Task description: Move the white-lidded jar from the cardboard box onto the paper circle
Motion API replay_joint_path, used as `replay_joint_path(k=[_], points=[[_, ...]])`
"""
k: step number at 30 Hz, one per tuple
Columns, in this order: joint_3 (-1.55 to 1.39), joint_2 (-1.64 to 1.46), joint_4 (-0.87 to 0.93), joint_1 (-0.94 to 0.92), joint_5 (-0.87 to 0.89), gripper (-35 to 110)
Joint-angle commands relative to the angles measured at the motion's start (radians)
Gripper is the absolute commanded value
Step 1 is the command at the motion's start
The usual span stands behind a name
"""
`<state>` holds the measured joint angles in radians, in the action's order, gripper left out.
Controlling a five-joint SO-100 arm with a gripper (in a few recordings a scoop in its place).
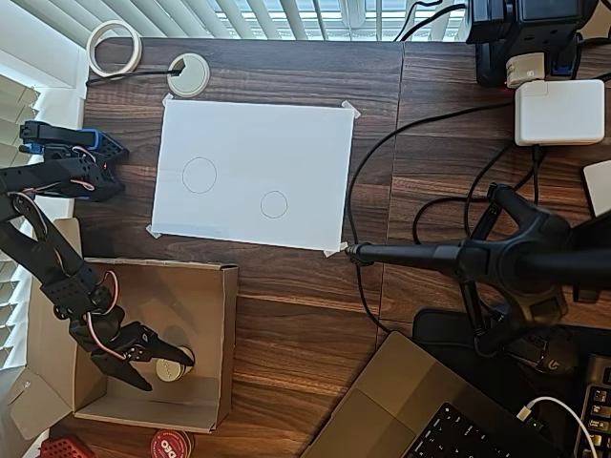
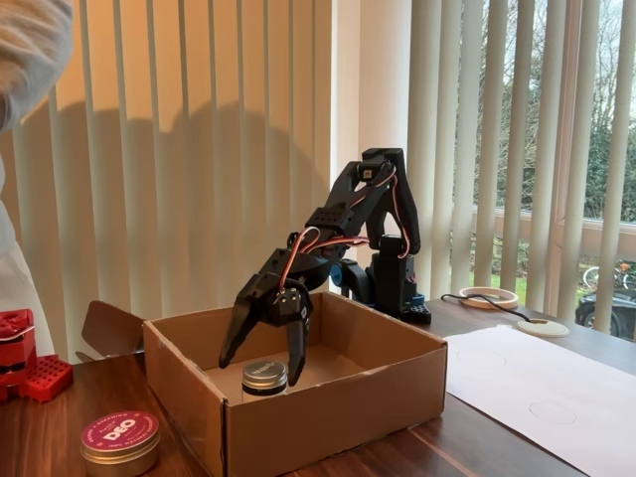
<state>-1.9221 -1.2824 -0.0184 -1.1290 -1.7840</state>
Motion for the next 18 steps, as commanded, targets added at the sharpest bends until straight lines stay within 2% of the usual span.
replay_joint_path(k=[1, 13, 18], points=[[0.058, -0.025, -0.008, -0.003, -0.009, 44], [0.035, -0.012, 0.051, 0.005, -0.015, 42], [0.037, -0.011, 0.055, 0.008, 0.0, 34]])
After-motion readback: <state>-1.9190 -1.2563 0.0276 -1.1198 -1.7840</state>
